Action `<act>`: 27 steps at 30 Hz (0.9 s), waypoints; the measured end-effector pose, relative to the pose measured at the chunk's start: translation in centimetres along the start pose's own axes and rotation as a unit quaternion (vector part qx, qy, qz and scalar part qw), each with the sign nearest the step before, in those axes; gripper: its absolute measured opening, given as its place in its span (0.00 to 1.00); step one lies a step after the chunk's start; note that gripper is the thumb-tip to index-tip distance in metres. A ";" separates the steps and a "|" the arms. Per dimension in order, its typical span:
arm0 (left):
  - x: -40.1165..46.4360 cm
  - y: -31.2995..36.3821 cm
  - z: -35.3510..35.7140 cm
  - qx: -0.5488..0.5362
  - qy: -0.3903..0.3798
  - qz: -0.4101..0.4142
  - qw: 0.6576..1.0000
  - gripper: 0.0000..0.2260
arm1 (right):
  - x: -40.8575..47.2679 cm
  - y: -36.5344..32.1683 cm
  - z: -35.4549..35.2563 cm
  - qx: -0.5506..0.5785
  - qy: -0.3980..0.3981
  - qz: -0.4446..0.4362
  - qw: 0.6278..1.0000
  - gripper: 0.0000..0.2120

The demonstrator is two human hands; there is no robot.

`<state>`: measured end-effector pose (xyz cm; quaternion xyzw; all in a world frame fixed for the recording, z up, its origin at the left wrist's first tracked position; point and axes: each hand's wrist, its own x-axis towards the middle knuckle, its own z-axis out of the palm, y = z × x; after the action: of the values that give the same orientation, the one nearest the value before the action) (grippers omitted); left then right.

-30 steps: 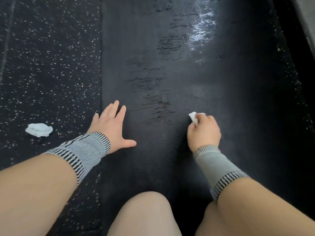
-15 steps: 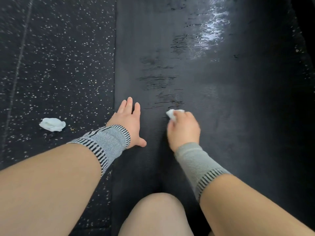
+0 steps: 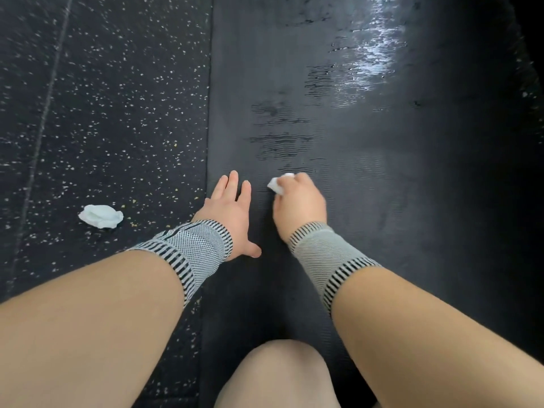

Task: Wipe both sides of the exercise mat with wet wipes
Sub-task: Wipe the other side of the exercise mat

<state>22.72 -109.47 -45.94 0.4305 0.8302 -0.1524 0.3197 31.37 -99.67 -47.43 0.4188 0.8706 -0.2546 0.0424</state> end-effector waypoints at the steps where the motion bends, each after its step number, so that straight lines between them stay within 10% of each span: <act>1: 0.0 0.0 0.0 -0.002 0.001 0.000 1.000 0.60 | 0.3 -0.5 0.3 0.006 -0.017 -0.021 1.000 0.14; 9: 0.1 -0.1 0.2 -0.004 0.000 0.003 1.000 0.59 | 0.7 5.7 -3.8 -0.007 0.113 0.173 0.978 0.14; 15: 0.0 -0.1 0.0 -0.027 0.004 0.000 1.000 0.60 | 0.4 -1.7 -0.4 0.045 -0.007 -0.038 0.998 0.13; 19: 0.0 -0.3 0.2 -0.063 0.011 0.001 0.998 0.56 | 0.4 2.2 -1.0 0.103 0.119 0.038 0.987 0.15; 27: 0.4 4.0 0.7 -0.286 0.281 -0.062 0.914 0.23 | -0.5 8.8 1.4 0.011 0.198 -0.031 0.980 0.17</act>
<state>26.11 -107.23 -46.66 0.2933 0.9191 0.1991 0.1722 38.10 -96.15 -52.06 0.4345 0.8713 -0.1777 -0.1431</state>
